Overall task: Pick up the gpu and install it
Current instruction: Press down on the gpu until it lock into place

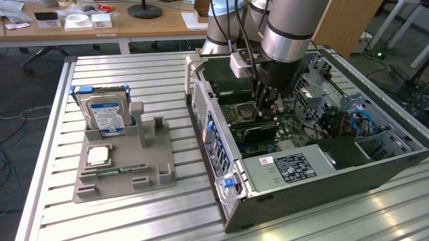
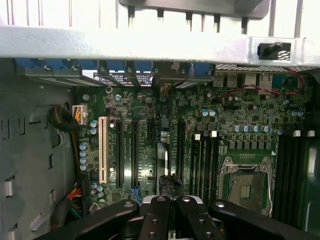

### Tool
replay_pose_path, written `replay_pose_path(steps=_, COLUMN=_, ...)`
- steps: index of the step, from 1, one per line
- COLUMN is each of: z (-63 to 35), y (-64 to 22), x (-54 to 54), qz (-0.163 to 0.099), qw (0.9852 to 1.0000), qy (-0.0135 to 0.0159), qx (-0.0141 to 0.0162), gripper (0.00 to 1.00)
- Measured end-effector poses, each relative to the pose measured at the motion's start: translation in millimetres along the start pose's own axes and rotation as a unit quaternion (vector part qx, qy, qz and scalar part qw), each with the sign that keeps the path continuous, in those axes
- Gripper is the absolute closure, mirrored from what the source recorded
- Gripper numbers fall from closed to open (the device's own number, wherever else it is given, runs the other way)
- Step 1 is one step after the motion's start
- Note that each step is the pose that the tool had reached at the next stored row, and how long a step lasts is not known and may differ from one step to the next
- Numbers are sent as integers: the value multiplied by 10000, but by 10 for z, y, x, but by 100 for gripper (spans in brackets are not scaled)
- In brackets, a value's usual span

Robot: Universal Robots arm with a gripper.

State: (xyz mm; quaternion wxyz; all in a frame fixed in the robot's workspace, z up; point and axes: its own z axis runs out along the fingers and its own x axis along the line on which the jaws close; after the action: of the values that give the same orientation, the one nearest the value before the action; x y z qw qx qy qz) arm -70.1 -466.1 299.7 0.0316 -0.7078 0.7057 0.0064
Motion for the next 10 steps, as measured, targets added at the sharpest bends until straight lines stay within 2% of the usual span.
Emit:
replay_pose_path(steps=4, z=45, y=-62, x=-5, qz=0, qw=10000, qy=0, qx=-6, gripper=89)
replay_pose_path(steps=10, z=152, y=-67, x=1, qz=1, qw=10000, qy=0, qx=-7, gripper=89)
